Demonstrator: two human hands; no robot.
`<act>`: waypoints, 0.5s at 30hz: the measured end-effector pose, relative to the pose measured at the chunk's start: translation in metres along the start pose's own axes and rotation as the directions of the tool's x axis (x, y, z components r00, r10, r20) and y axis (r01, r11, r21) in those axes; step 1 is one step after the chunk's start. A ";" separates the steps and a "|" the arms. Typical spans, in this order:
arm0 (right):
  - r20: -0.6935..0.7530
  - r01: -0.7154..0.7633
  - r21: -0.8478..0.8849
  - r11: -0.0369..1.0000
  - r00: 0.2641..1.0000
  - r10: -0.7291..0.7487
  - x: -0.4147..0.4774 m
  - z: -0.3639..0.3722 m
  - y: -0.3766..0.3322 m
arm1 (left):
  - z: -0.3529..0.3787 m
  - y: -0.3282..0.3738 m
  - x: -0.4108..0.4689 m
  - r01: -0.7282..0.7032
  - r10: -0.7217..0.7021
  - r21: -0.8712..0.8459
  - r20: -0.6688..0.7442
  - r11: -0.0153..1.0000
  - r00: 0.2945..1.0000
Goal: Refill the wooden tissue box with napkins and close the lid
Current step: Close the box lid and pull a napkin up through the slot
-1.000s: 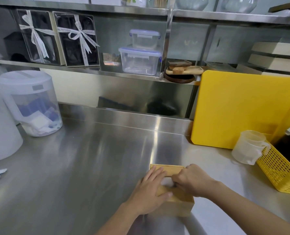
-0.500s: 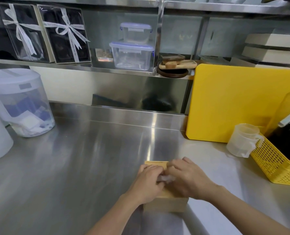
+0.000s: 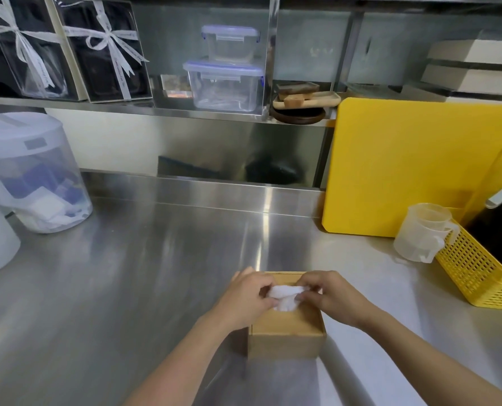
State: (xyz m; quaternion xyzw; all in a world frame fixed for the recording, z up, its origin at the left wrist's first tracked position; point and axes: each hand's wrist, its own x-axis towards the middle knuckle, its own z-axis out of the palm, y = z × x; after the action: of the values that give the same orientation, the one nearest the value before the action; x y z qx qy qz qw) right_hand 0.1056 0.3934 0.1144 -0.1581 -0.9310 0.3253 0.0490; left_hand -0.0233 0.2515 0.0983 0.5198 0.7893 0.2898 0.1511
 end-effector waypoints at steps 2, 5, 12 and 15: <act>-0.045 0.008 0.047 0.999 0.999 -0.006 -0.003 0.002 0.003 | -0.004 0.001 0.000 -0.047 0.047 0.006 -0.006 0.999 0.999; -0.092 0.007 0.132 0.991 0.996 0.006 -0.005 0.002 0.005 | -0.005 0.003 -0.002 -0.028 0.030 -0.041 0.066 0.999 0.997; -0.170 -0.038 0.228 0.973 0.982 0.078 -0.006 -0.003 0.005 | -0.008 0.000 0.000 0.036 -0.034 -0.150 0.017 0.988 0.999; -0.188 -0.045 0.243 0.969 0.978 0.093 -0.009 -0.004 0.006 | -0.017 -0.002 0.001 0.044 -0.041 -0.148 0.024 0.988 0.999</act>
State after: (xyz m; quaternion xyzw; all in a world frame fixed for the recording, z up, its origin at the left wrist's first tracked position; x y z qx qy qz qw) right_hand 0.1164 0.3970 0.1141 -0.2152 -0.8697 0.4186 0.1485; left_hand -0.0342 0.2467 0.1103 0.4929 0.7748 0.3392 0.2039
